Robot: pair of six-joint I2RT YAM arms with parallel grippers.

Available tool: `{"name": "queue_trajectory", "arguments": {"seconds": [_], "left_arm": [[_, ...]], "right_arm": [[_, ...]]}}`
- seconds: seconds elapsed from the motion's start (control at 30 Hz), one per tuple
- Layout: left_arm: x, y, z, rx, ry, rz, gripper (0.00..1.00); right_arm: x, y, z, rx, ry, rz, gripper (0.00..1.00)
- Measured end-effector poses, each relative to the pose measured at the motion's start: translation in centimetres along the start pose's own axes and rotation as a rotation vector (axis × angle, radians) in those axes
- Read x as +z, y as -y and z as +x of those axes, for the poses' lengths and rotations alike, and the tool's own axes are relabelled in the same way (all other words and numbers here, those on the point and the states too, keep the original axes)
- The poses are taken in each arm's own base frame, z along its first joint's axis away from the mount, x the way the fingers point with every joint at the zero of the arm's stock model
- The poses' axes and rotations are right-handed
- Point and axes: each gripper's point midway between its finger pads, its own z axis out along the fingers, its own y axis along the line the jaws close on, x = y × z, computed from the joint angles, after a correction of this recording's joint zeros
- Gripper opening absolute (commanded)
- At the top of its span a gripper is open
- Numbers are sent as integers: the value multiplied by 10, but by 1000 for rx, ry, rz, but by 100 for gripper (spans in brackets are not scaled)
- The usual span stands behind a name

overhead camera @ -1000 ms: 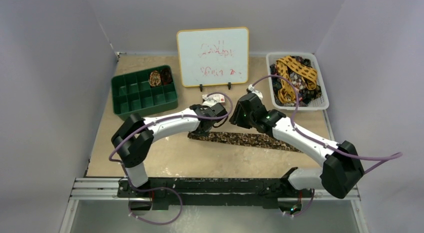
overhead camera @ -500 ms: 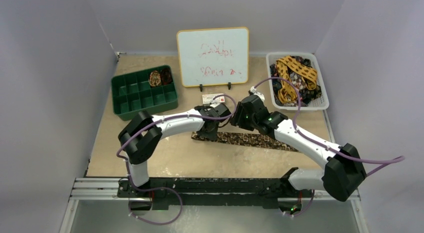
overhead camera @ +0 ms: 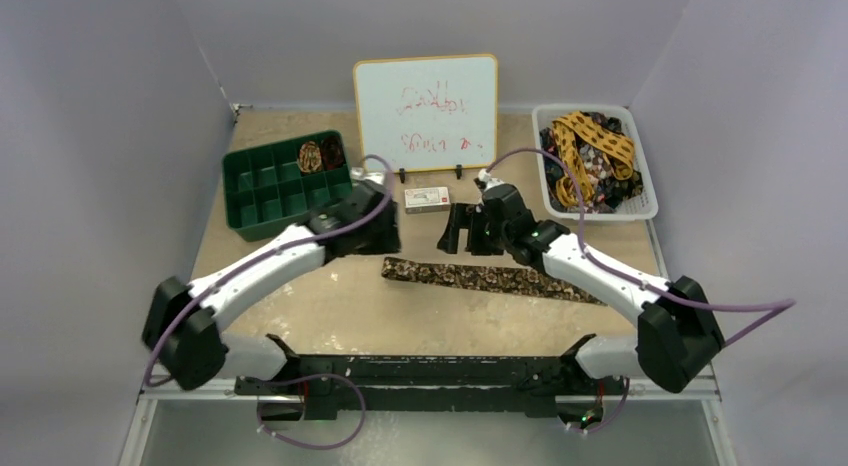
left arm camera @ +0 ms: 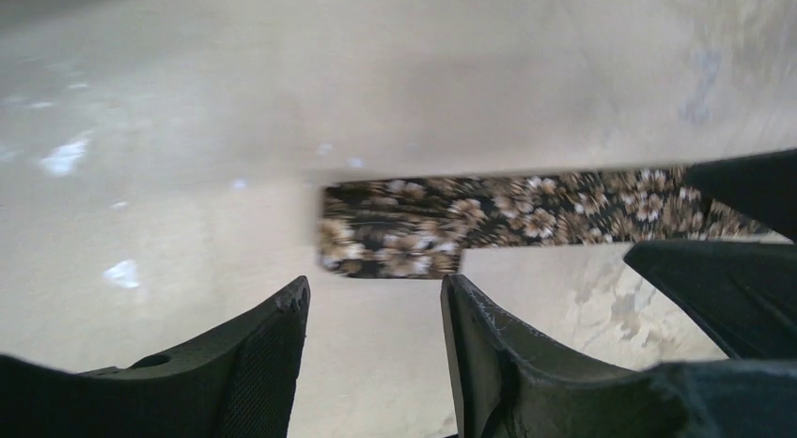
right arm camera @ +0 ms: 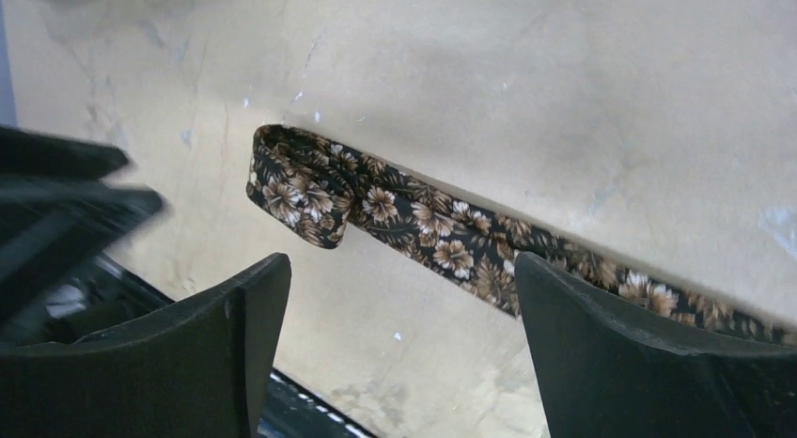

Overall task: Roll the ties
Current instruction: Roll the tie at the center of the board.

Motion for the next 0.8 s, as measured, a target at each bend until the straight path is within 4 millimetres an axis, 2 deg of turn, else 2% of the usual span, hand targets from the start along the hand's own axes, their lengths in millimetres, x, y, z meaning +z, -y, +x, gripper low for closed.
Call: {"name": "queue_trajectory", "arguments": {"seconds": [0.1,0.17,0.3,0.4,0.47,0.6,0.7,0.8], "left_arm": [[-22,-44,-12,-118,68,-17,53],[-28,-64,-11,-172,81,-25,53],[-26,-92,-1,-249,50,-41,53],[-18,-109,14,-318,-2,-32,53],[-13,-116,24,-359,-38,-20,53],[-7,-119,39,-401,-86,18,53],[-5,-118,45,-412,-106,42,53],[-5,-116,49,-418,-116,59,53]], "right_arm": [[9,-7,2,-141,-33,-62,92],[15,-17,0,-230,-42,-120,94],[24,-47,-7,-457,24,-254,99],[36,-74,3,-632,49,-340,99],[50,-89,17,-739,28,-375,99],[73,-108,34,-865,-2,-392,99],[86,-111,38,-919,-27,-391,99],[99,-105,40,-955,-64,-374,99]]}}
